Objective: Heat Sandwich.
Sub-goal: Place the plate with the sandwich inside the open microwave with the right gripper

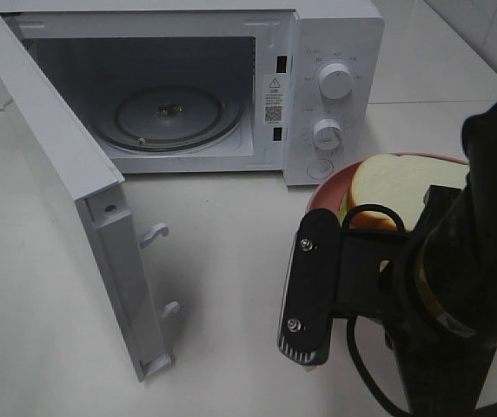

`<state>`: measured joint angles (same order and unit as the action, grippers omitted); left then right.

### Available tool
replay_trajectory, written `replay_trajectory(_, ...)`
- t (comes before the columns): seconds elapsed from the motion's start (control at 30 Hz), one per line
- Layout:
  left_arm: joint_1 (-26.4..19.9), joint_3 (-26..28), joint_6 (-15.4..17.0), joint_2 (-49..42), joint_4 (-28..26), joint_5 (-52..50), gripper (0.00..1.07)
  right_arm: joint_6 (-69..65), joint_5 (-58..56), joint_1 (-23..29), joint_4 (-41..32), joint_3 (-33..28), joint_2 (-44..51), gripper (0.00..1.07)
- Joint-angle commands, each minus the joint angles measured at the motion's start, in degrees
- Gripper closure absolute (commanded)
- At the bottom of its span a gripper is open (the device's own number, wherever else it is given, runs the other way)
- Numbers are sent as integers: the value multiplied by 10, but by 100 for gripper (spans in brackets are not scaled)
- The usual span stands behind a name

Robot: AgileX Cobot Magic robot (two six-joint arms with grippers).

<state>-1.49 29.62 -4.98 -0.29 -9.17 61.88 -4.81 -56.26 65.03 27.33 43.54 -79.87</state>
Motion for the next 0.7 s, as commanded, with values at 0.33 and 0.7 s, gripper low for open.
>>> replay_trajectory(0.33,2,-2,1,-10,-7,-6,10,178,22,3,22,-2,6,107)
replay_trajectory(0.7,2,-2,1,-10,-7,-6,10,250,77,-41,24,-1,6,106)
